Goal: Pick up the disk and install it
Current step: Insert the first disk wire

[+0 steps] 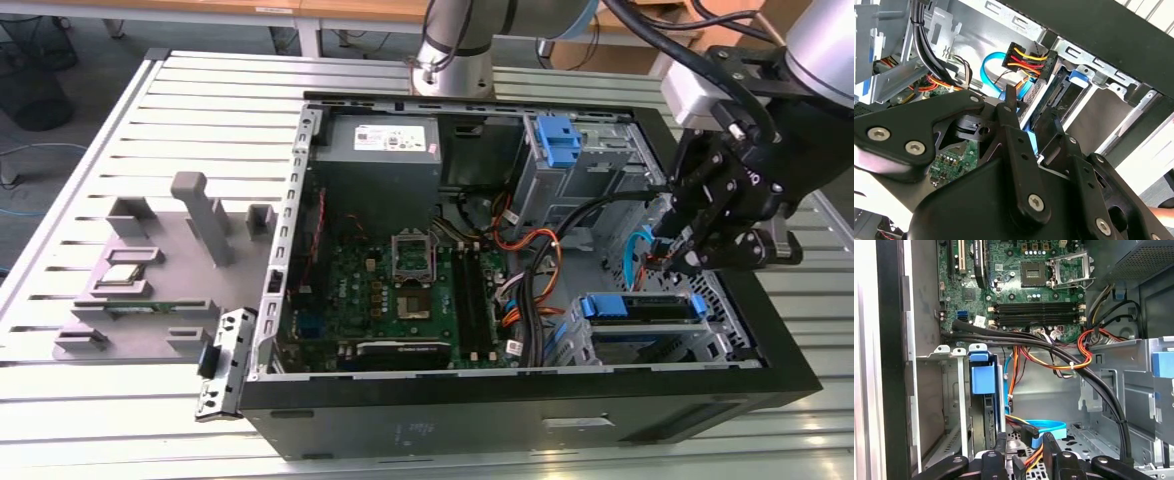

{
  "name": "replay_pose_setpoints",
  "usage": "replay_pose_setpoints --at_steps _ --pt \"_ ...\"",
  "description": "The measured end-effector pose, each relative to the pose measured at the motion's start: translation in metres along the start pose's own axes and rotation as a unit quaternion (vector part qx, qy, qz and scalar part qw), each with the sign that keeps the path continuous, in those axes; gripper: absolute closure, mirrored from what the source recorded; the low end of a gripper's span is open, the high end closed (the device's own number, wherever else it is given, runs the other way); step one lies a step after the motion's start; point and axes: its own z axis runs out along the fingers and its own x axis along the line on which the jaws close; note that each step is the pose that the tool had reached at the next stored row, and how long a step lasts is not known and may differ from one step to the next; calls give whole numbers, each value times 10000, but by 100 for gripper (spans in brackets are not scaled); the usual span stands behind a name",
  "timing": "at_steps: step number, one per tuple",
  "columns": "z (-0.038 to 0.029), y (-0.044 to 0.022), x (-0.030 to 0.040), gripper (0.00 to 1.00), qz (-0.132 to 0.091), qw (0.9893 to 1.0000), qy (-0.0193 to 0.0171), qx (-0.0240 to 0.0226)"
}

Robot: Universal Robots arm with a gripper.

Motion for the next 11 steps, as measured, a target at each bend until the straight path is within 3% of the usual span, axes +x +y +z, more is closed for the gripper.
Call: replay_pose_setpoints --at_steps 6,11 --pt "31 52 3 58 0 10000 2 0" --pt "33 56 3 58 0 10000 2 0"
